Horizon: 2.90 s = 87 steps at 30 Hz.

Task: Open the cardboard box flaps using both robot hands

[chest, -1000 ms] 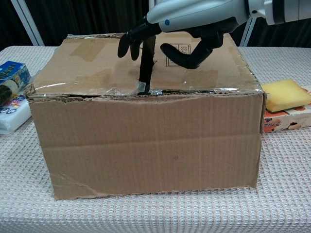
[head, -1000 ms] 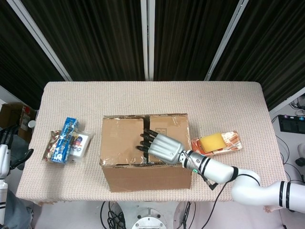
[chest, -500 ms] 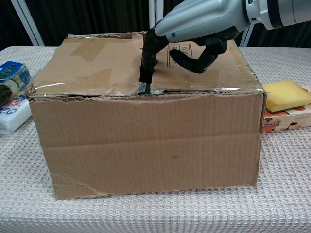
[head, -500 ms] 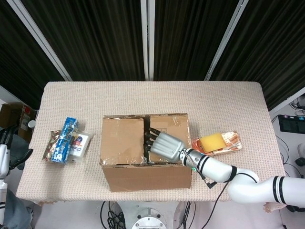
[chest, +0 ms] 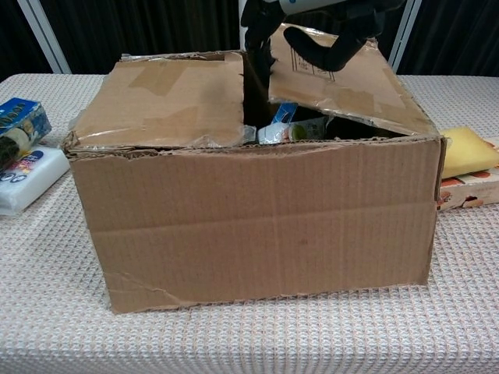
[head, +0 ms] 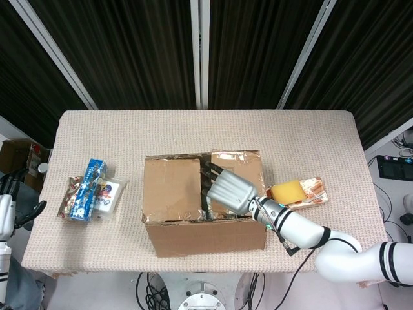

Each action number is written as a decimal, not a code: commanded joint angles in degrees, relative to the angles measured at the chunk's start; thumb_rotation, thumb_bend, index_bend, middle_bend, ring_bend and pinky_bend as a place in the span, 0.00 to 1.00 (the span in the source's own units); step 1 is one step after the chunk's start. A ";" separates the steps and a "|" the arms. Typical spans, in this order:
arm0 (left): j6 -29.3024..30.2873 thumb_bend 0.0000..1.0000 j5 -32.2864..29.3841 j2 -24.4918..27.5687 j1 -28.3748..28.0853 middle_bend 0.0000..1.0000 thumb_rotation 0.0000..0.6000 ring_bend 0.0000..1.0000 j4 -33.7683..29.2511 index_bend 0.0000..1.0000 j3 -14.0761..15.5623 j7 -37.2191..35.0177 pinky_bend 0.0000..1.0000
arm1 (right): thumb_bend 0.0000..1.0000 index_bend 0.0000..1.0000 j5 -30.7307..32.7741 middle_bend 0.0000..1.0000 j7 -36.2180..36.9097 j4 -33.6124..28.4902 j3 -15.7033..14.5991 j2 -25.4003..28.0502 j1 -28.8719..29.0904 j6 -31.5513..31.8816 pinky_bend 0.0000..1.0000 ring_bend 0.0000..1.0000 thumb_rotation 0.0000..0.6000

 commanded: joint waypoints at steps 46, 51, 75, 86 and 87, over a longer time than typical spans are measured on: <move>-2.93 0.00 3.27 1.18 -4.84 0.12 0.00 0.09 -4.39 0.12 -0.73 4.56 0.17 | 0.83 0.21 -26.66 0.34 39.75 -0.29 0.44 29.10 -34.47 24.95 0.00 0.03 1.00; -6.05 0.00 8.95 2.75 -10.61 0.12 0.00 0.09 -7.74 0.12 -2.77 4.91 0.17 | 0.81 0.10 -28.01 0.16 46.61 2.18 0.44 25.64 -38.27 31.35 0.00 0.00 1.00; -28.59 0.00 34.33 -18.24 -53.23 0.19 0.12 0.09 10.94 0.21 -1.28 -14.79 0.17 | 0.78 0.00 -31.88 0.07 66.98 10.10 -0.86 22.70 -48.44 42.21 0.00 0.00 1.00; -30.96 0.00 35.08 -18.92 -58.50 0.24 0.17 0.10 16.67 0.25 4.44 -15.16 0.17 | 0.78 0.00 -32.11 0.07 70.05 13.21 -0.93 21.90 -50.22 43.33 0.00 0.00 1.00; -31.13 0.00 34.84 -18.74 -58.69 0.24 0.18 0.10 16.75 0.25 4.68 -14.95 0.17 | 0.78 0.00 -32.19 0.07 70.21 13.32 -0.90 21.84 -50.26 43.35 0.00 0.00 1.00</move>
